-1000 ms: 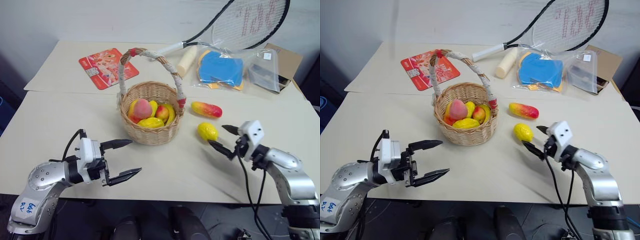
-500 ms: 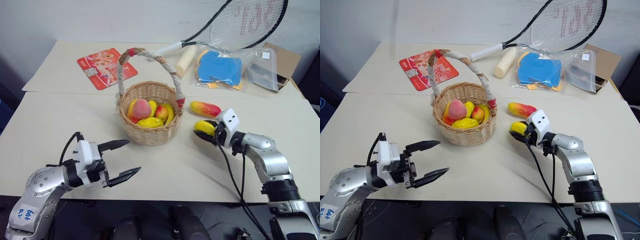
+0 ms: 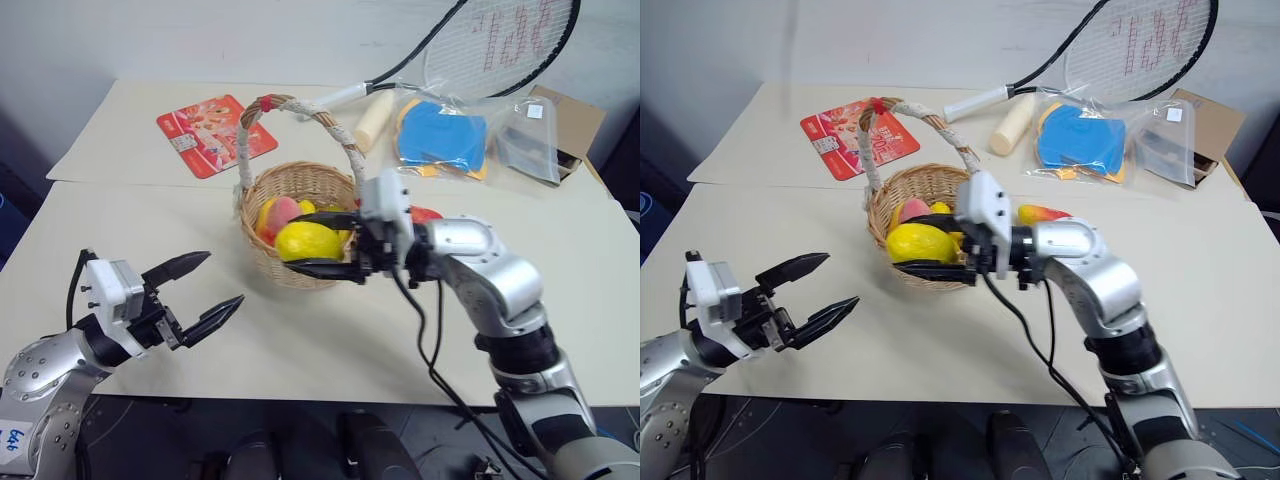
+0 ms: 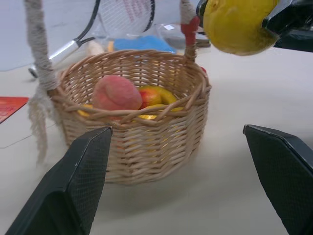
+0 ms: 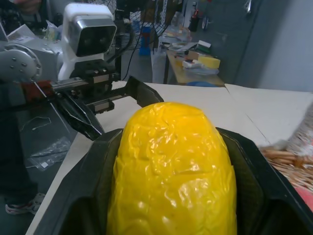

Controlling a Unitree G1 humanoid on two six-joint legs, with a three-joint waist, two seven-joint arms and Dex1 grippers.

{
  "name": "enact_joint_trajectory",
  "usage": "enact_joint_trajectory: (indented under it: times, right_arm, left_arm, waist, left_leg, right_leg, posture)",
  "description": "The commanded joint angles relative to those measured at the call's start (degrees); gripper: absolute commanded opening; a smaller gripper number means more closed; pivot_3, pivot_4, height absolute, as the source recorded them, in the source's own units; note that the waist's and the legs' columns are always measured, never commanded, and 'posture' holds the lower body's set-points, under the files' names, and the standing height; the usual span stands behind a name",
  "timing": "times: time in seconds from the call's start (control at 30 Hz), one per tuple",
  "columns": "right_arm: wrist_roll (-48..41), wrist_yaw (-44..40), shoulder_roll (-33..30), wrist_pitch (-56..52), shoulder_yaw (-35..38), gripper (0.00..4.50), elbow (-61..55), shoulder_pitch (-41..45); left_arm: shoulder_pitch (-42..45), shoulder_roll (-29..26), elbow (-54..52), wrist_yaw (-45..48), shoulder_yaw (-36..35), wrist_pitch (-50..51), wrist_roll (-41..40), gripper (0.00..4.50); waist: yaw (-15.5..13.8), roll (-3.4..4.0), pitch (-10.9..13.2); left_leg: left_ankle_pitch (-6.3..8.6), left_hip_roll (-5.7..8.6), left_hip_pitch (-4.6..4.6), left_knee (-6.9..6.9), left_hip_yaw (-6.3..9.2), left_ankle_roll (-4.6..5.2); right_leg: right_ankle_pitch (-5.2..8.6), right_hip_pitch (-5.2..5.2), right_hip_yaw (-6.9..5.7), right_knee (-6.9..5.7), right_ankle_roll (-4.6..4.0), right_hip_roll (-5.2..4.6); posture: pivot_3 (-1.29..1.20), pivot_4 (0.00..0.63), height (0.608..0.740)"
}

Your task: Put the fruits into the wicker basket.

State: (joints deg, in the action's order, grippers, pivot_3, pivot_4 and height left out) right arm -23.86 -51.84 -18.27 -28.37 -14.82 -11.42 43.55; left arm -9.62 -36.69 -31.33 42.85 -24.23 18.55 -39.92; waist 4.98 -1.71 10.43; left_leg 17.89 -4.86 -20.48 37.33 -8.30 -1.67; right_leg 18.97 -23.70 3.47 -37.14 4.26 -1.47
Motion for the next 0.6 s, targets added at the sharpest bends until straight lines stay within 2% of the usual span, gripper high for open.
enact_joint_trajectory:
  times: [0.03,0.13,0.3,0.37,0.5,0.6]
  right_arm:
    - [10.6,9.1,2.3,5.8,-2.8,2.42,4.1,2.1]
    - [15.9,13.8,2.7,8.0,-2.7,2.42,6.8,2.5]
    - [16.5,10.5,2.0,9.7,-3.8,4.01,6.3,1.6]
    - [12.2,6.7,2.8,12.1,-2.1,4.45,4.7,0.6]
    - [1.6,2.0,3.3,12.7,4.6,4.45,0.5,-2.1]
    - [-9.1,-8.0,-2.0,7.7,6.9,4.45,-6.0,-7.5]
  left_arm:
    - [-0.1,0.5,-2.6,-1.2,-0.8,-0.3,-0.9,4.50]
    - [-1.0,1.0,-3.8,-2.0,-0.7,-0.1,-1.0,4.50]
    - [-2.0,1.3,-4.6,-2.7,-0.5,-0.1,-1.0,4.50]
    - [-1.7,1.3,-4.5,-2.8,-0.3,-0.1,-0.9,4.50]
    - [-0.2,0.6,-3.6,-2.3,0.2,0.0,-1.1,4.50]
    - [1.2,-0.3,-2.1,-1.2,0.4,0.2,-1.1,4.50]
  waist:
    - [0.0,-0.02,0.0]
    - [-0.1,-0.06,0.0]
    - [0.2,-0.06,0.0]
    - [0.3,-0.06,0.0]
    - [0.1,-0.06,0.0]
    - [-0.3,-0.07,0.0]
  left_leg:
    - [0.00,0.01,0.00,0.00,-0.03,0.01]
    - [0.01,0.04,-0.06,0.00,-0.01,0.02]
    - [0.05,0.03,-0.07,-0.06,-0.09,0.05]
    - [0.04,0.01,-0.07,-0.08,-0.11,0.00]
    - [0.01,-0.02,-0.06,-0.10,-0.09,-0.05]
    - [0.03,-0.04,-0.06,-0.06,-0.08,0.00]
  right_leg:
    - [0.00,-0.01,-0.01,0.00,0.00,-0.01]
    - [0.01,-0.02,-0.06,0.04,-0.01,-0.05]
    - [0.01,-0.07,-0.03,0.10,-0.01,0.00]
    - [0.01,-0.09,-0.05,0.10,-0.01,0.05]
    - [0.01,-0.09,-0.06,0.06,-0.01,0.09]
    - [0.00,-0.06,-0.07,0.06,-0.01,0.03]
  posture:
    - [0.00,0.150,0.740]
    - [0.00,0.150,0.740]
    - [0.00,0.150,0.740]
    - [0.00,0.150,0.740]
    - [0.00,0.150,0.740]
    - [0.00,0.150,0.740]
